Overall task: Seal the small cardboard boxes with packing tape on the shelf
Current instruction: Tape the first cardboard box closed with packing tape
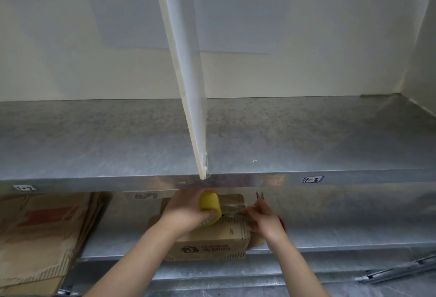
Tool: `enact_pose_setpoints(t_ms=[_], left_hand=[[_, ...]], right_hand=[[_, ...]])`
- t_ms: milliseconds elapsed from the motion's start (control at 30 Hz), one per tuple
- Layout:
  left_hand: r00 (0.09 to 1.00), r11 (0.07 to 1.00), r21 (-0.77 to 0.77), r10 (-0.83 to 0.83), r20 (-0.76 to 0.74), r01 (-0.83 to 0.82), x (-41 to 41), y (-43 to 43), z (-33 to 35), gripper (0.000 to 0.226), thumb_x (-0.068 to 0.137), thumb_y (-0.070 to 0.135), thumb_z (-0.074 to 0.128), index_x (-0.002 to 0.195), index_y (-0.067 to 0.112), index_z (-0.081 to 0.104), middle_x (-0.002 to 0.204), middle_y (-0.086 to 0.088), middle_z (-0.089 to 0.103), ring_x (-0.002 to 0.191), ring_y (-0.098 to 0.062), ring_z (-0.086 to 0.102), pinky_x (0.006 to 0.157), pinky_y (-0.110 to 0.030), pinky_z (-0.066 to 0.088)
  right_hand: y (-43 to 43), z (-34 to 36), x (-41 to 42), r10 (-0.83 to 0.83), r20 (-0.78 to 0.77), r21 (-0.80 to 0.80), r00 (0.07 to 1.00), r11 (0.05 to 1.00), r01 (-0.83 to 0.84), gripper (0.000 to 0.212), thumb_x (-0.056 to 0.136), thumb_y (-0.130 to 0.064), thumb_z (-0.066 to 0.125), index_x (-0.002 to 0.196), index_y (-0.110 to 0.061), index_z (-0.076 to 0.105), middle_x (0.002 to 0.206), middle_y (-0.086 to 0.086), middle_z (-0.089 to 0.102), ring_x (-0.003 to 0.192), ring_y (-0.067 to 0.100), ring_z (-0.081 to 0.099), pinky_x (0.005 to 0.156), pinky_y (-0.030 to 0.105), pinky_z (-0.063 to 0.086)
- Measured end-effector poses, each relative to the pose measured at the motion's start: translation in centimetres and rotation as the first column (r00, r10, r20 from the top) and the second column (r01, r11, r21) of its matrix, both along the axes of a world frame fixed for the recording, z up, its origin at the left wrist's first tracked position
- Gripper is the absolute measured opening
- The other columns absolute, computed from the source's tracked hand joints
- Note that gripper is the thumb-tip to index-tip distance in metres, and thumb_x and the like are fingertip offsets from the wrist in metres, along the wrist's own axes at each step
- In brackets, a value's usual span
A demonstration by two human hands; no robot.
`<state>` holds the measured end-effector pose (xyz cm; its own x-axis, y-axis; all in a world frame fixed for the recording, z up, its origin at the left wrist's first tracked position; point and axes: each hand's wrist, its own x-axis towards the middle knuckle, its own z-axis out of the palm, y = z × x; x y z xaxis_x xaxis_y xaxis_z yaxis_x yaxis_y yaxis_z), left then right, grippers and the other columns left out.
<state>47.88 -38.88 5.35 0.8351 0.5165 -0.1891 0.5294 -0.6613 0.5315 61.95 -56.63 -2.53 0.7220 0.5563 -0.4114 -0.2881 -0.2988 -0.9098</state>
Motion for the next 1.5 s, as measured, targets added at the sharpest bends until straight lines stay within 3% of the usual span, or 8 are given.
enact_pose_setpoints(t_ms=[233, 600, 767, 1033, 1133, 1233, 1333, 1500], left_hand=[[0.986, 0.986, 0.027, -0.166, -0.017, 0.166, 1.2, -0.3, -0.4, 0.056, 0.081, 0.06, 0.061, 0.132, 0.042, 0.045, 0.135, 0.012, 0.051, 0.119, -0.013, 0.049, 0.089, -0.024, 0.038], [0.997, 0.979, -0.19, -0.073, 0.031, 0.078, 2.2, -0.7, -0.6, 0.047, 0.073, 0.06, 0.071, 0.109, 0.054, 0.041, 0.101, 0.032, 0.049, 0.087, 0.013, 0.046, 0.074, -0.012, 0.038], [0.995, 0.972, -0.216, -0.09, 0.039, 0.097, 1.7, -0.7, -0.2, 0.037, 0.073, 0.056, 0.074, 0.095, 0.059, 0.044, 0.099, 0.038, 0.049, 0.085, 0.024, 0.046, 0.068, -0.003, 0.037], [0.994, 0.978, -0.177, -0.098, 0.054, 0.107, 1.6, -0.8, -0.4, 0.05, 0.073, 0.057, 0.075, 0.117, 0.052, 0.051, 0.098, 0.037, 0.044, 0.087, 0.012, 0.044, 0.074, -0.008, 0.035], [0.994, 0.978, -0.183, -0.092, 0.064, 0.102, 1.5, -0.8, -0.4, 0.047, 0.072, 0.056, 0.075, 0.111, 0.056, 0.049, 0.096, 0.041, 0.042, 0.086, 0.017, 0.042, 0.074, -0.007, 0.033], [0.994, 0.977, -0.192, -0.08, 0.076, 0.093, 1.5, -0.7, -0.3, 0.049, 0.071, 0.056, 0.076, 0.112, 0.055, 0.05, 0.1, 0.039, 0.045, 0.09, 0.014, 0.045, 0.078, -0.012, 0.036], [0.994, 0.983, -0.168, -0.065, 0.087, 0.079, 1.5, -0.7, -0.4, 0.056, 0.07, 0.055, 0.077, 0.12, 0.051, 0.052, 0.109, 0.033, 0.05, 0.102, 0.003, 0.049, 0.086, -0.021, 0.039], [0.993, 0.996, -0.084, -0.016, 0.118, 0.026, 0.7, -0.6, -0.7, 0.071, 0.065, 0.069, 0.071, 0.128, 0.045, 0.049, 0.12, 0.022, 0.05, 0.111, -0.006, 0.048, 0.091, -0.026, 0.039]], right_hand=[[-0.8, -2.0, 1.4, -0.081, -0.186, 0.091, 0.979, 0.991, 0.099, 0.007, 0.098, -0.008, 0.053, 0.093, -0.005, 0.05, 0.104, 0.024, 0.064, 0.093, 0.03, 0.068, 0.063, 0.036, 0.058], [0.2, -4.3, 1.8, -0.074, -0.149, -0.053, 0.986, 0.996, 0.067, 0.013, 0.096, -0.019, 0.059, 0.088, -0.009, 0.057, 0.089, 0.014, 0.066, 0.089, 0.03, 0.064, 0.059, 0.029, 0.055], [0.6, -5.4, 1.0, -0.104, -0.182, -0.013, 0.978, 0.995, 0.104, 0.018, 0.093, -0.023, 0.065, 0.098, -0.007, 0.058, 0.094, 0.015, 0.068, 0.089, 0.031, 0.066, 0.076, 0.041, 0.056], [0.0, -4.5, -1.4, -0.158, 0.448, -0.104, 0.88, 0.968, 0.227, 0.011, 0.084, -0.018, 0.074, 0.087, -0.024, 0.065, 0.084, -0.009, 0.069, 0.083, 0.011, 0.065, 0.068, 0.019, 0.046], [-0.7, -4.1, -2.1, -0.009, 0.374, -0.1, 0.928, 0.994, 0.05, 0.034, 0.091, -0.002, 0.056, 0.113, -0.025, 0.069, 0.106, -0.016, 0.069, 0.106, 0.006, 0.063, 0.083, 0.007, 0.045], [-1.6, -3.6, -2.4, 0.097, 0.202, -0.028, 0.975, 0.995, -0.093, 0.034, 0.098, -0.023, 0.055, 0.129, -0.039, 0.053, 0.125, -0.023, 0.057, 0.123, 0.003, 0.053, 0.098, 0.016, 0.042], [-2.0, -2.8, -2.4, 0.322, 0.377, -0.15, 0.868, 0.946, -0.286, 0.069, 0.083, -0.061, 0.061, 0.142, -0.046, 0.03, 0.135, -0.035, 0.037, 0.125, -0.013, 0.036, 0.103, 0.017, 0.034], [-0.9, -1.9, -1.7, 0.406, 0.512, -0.294, 0.757, 0.911, -0.289, 0.089, 0.079, -0.053, 0.073, 0.152, -0.03, 0.027, 0.152, -0.011, 0.033, 0.141, 0.011, 0.029, 0.112, 0.027, 0.029]])
